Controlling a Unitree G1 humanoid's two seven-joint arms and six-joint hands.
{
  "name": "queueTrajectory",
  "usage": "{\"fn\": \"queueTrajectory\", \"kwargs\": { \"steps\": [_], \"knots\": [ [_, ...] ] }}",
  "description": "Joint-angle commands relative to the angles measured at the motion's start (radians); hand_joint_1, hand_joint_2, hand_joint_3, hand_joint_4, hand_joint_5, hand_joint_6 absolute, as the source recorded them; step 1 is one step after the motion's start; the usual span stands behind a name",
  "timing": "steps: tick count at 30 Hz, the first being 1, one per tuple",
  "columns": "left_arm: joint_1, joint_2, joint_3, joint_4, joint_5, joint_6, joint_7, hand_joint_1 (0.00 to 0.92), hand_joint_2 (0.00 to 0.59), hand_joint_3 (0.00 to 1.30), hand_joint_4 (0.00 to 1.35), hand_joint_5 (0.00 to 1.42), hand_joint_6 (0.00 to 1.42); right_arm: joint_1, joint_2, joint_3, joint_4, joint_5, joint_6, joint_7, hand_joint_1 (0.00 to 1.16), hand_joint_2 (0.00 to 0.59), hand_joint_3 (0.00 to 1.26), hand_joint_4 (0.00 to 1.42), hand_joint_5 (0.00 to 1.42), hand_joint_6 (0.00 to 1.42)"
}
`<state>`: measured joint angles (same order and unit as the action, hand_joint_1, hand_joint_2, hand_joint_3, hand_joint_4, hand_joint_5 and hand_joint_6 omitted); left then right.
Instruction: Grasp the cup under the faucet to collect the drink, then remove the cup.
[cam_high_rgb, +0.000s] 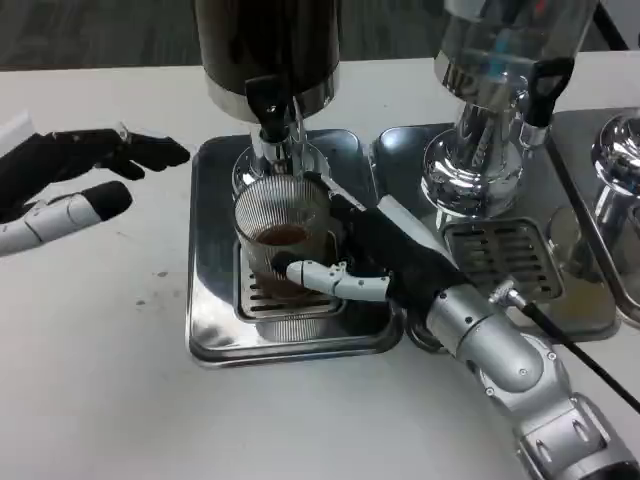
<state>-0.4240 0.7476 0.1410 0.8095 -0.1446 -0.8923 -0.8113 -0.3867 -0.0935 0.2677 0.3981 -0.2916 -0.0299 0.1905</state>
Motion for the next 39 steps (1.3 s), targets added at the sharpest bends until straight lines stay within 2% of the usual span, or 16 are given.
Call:
{"fn": "queueTrajectory", "kwargs": {
  "steps": [1, 14, 30, 35, 39],
  "knots": [
    [0.018, 0.012, 0.0, -0.014, 0.012, 0.005, 0.01, 0.0, 0.109, 0.38, 0.3, 0.28, 0.33, 0.015, 0.01, 0.02, -0.044, -0.038, 0.036, -0.04, 0.6, 0.202, 0.0, 0.0, 0.0, 0.01],
    [0.024, 0.014, -0.004, -0.018, 0.019, 0.008, 0.01, 0.0, 0.111, 0.39, 0.31, 0.3, 0.36, 0.028, 0.032, 0.062, -0.066, -0.082, 0.096, -0.076, 0.6, 0.202, 0.0, 0.0, 0.07, 0.11],
    [0.03, 0.022, -0.003, -0.023, 0.024, 0.014, 0.01, 0.0, 0.133, 0.4, 0.33, 0.3, 0.37, 0.025, 0.059, 0.08, -0.058, -0.101, 0.123, -0.13, 0.61, 0.208, 0.0, 0.0, 0.19, 0.21],
    [0.034, 0.021, -0.006, -0.024, 0.025, 0.014, 0.008, 0.0, 0.136, 0.41, 0.33, 0.3, 0.37, 0.033, 0.065, 0.085, -0.064, -0.109, 0.135, -0.149, 0.61, 0.207, 0.0, 0.09, 0.28, 0.29],
    [0.034, 0.02, -0.007, -0.026, 0.025, 0.015, 0.007, 0.0, 0.138, 0.41, 0.33, 0.31, 0.38, 0.044, 0.072, 0.088, -0.07, -0.12, 0.139, -0.176, 0.61, 0.207, 0.06, 0.19, 0.34, 0.36]
  ]
}}
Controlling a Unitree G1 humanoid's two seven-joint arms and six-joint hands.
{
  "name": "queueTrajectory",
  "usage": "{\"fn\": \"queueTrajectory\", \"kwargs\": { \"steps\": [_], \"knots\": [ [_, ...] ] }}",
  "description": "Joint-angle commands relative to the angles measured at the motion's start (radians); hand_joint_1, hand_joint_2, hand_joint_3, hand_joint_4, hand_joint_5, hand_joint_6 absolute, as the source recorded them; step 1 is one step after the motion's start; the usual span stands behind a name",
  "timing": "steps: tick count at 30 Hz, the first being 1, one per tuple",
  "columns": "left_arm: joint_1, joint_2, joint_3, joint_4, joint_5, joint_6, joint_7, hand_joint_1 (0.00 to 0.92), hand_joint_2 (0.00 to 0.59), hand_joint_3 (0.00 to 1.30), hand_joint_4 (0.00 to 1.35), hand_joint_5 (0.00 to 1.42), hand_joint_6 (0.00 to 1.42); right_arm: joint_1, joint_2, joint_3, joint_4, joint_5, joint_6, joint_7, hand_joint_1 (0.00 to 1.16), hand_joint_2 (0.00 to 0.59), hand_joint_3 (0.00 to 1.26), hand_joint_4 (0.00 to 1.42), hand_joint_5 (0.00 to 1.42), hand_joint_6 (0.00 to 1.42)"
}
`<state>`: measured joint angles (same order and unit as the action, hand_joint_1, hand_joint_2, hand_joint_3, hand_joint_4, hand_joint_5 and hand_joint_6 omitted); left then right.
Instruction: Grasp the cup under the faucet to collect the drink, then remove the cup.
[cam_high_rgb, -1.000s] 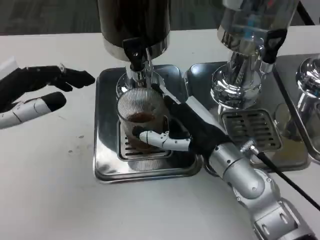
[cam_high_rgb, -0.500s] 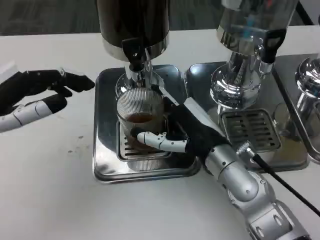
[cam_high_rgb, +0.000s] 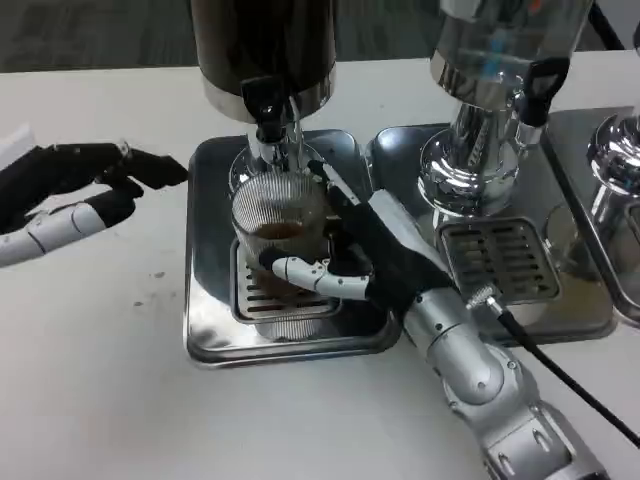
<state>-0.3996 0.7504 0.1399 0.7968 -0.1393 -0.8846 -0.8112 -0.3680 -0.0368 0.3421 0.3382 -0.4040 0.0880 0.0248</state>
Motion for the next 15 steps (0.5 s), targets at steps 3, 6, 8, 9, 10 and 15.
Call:
{"fn": "queueTrajectory", "kwargs": {
  "steps": [3, 6, 8, 9, 10, 15],
  "knots": [
    [0.008, 0.018, -0.006, -0.01, 0.019, 0.008, 0.006, 0.0, 0.139, 0.41, 0.33, 0.31, 0.38, 0.036, 0.019, 0.019, -0.019, -0.02, 0.02, -0.04, 0.61, 0.207, 0.11, 0.26, 0.38, 0.4],
    [0.007, 0.017, -0.008, -0.01, 0.021, 0.008, 0.005, 0.0, 0.14, 0.41, 0.33, 0.31, 0.38, 0.041, 0.022, 0.023, -0.024, -0.025, 0.02, -0.055, 0.61, 0.207, 0.15, 0.31, 0.4, 0.43],
    [0.005, 0.017, -0.009, -0.01, 0.022, 0.008, 0.004, 0.0, 0.144, 0.41, 0.34, 0.31, 0.39, 0.046, 0.025, 0.025, -0.027, -0.032, 0.017, -0.069, 0.61, 0.207, 0.19, 0.34, 0.42, 0.44],
    [0.005, 0.017, -0.009, -0.01, 0.022, 0.009, 0.004, 0.0, 0.144, 0.41, 0.34, 0.31, 0.39, 0.047, 0.026, 0.026, -0.028, -0.034, 0.015, -0.073, 0.61, 0.207, 0.21, 0.35, 0.43, 0.45],
    [0.004, 0.017, -0.009, -0.009, 0.022, 0.009, 0.004, 0.0, 0.143, 0.41, 0.34, 0.31, 0.39, 0.05, 0.027, 0.026, -0.03, -0.038, 0.013, -0.08, 0.61, 0.207, 0.21, 0.36, 0.43, 0.45],
    [0.002, 0.017, -0.01, -0.009, 0.022, 0.01, 0.002, 0.0, 0.147, 0.41, 0.34, 0.31, 0.39, 0.073, 0.034, 0.027, -0.045, -0.058, -0.003, -0.132, 0.62, 0.216, 0.27, 0.41, 0.46, 0.49]
  ]
}}
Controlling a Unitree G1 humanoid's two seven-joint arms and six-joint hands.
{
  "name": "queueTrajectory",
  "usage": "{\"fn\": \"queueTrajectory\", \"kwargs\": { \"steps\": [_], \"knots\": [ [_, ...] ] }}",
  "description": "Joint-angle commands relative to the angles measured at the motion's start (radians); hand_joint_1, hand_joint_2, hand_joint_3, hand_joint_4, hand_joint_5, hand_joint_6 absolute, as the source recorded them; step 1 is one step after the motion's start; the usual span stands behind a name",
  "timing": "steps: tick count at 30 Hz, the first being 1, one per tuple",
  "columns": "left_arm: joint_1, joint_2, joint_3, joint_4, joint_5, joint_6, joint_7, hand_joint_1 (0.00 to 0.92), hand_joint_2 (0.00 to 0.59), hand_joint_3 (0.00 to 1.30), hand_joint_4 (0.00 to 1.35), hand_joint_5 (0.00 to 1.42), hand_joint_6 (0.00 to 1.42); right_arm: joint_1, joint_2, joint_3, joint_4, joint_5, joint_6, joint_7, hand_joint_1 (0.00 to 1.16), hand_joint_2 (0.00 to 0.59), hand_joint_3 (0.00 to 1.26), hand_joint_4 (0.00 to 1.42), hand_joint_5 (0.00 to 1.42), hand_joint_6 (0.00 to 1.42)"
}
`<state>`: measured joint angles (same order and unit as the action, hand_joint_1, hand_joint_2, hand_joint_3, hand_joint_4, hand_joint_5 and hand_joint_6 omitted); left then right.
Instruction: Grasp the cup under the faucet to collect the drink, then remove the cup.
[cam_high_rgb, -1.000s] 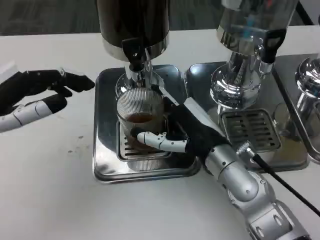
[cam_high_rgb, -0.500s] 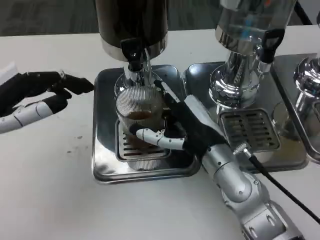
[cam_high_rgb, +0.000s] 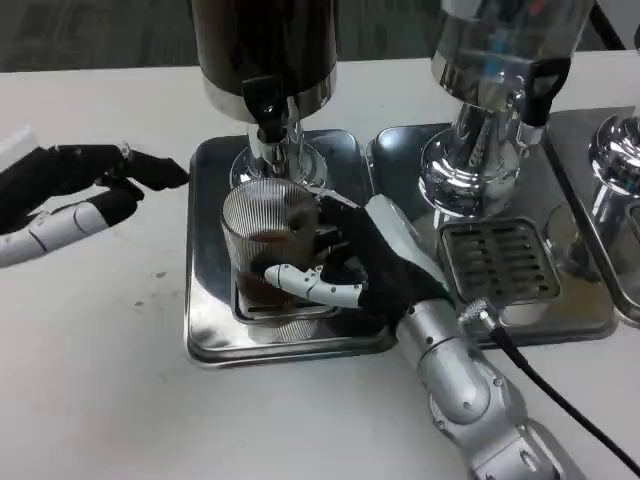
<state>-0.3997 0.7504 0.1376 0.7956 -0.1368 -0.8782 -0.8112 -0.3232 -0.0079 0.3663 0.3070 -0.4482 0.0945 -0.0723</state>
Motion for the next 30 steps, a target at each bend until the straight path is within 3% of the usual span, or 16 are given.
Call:
{"fn": "queueTrajectory", "kwargs": {
  "steps": [1, 14, 30],
  "knots": [
    [0.001, 0.015, -0.009, -0.007, 0.02, 0.004, 0.001, 0.0, 0.147, 0.41, 0.34, 0.31, 0.39, 0.03, 0.006, 0.004, -0.016, -0.017, -0.011, -0.041, 0.62, 0.219, 0.28, 0.41, 0.47, 0.5],
    [-0.003, -0.003, -0.023, -0.004, 0.019, 0.004, -0.007, 0.0, 0.146, 0.39, 0.32, 0.31, 0.39, 0.073, 0.012, -0.011, -0.034, -0.031, -0.057, -0.135, 0.65, 0.217, 0.41, 0.56, 0.61, 0.68],
    [-0.013, -0.014, -0.046, 0.007, 0.018, -0.002, -0.008, 0.0, 0.152, 0.37, 0.31, 0.31, 0.39, 0.102, 0.007, -0.032, -0.074, -0.026, -0.092, -0.19, 0.63, 0.223, 0.45, 0.59, 0.66, 0.75]
  ]
}}
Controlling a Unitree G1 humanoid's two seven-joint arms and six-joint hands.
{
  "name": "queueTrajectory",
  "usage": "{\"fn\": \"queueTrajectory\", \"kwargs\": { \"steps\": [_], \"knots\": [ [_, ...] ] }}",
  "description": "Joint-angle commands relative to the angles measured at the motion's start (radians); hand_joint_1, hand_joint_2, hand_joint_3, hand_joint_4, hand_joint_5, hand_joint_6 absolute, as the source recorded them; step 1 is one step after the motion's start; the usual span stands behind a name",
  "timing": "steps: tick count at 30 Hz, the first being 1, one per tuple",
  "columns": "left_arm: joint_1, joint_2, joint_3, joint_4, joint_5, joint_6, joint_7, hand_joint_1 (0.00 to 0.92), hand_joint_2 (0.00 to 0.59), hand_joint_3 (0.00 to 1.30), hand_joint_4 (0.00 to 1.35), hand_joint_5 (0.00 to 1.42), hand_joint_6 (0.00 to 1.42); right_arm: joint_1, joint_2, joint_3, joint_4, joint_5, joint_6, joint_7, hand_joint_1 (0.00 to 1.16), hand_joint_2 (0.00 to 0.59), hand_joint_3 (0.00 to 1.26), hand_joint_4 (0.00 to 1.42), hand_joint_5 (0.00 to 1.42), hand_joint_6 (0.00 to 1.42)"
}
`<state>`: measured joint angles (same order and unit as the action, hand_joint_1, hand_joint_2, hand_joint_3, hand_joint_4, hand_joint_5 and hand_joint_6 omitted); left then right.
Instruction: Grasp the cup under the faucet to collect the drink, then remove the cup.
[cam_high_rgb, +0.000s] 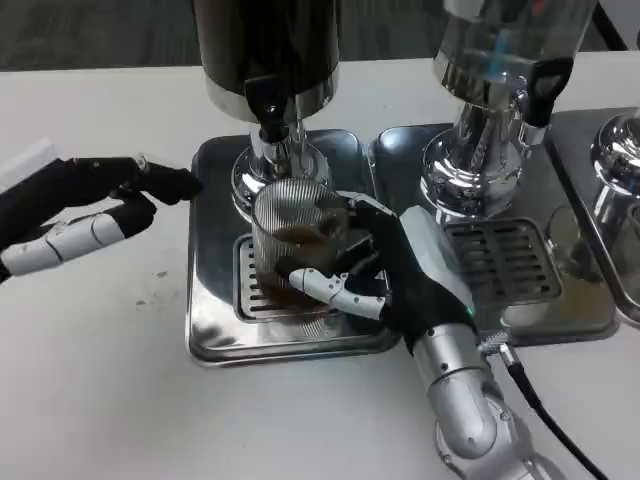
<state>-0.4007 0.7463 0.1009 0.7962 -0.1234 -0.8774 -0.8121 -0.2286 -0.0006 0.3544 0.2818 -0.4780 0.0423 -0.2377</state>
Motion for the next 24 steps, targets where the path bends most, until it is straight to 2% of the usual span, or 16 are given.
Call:
{"fn": "queueTrajectory", "kwargs": {
  "steps": [1, 12, 24],
  "knots": [
    [-0.014, -0.013, -0.011, 0.009, 0.005, -0.004, -0.007, 0.0, 0.152, 0.37, 0.31, 0.31, 0.39, 0.011, -0.002, -0.023, -0.055, 0.004, -0.039, -0.023, 0.64, 0.23, 0.45, 0.59, 0.66, 0.75],
    [-0.028, -0.02, -0.016, 0.029, 0.013, -0.009, -0.005, 0.0, 0.149, 0.36, 0.3, 0.31, 0.39, 0.049, -0.022, -0.045, -0.127, 0.005, -0.031, -0.004, 0.67, 0.255, 0.46, 0.61, 0.67, 0.77],
    [-0.033, -0.033, -0.025, 0.036, 0.014, -0.022, -0.012, 0.0, 0.15, 0.35, 0.29, 0.31, 0.39, 0.093, -0.044, -0.071, -0.216, 0.0, -0.003, 0.011, 0.71, 0.245, 0.48, 0.6, 0.69, 0.79]
  ]
}}
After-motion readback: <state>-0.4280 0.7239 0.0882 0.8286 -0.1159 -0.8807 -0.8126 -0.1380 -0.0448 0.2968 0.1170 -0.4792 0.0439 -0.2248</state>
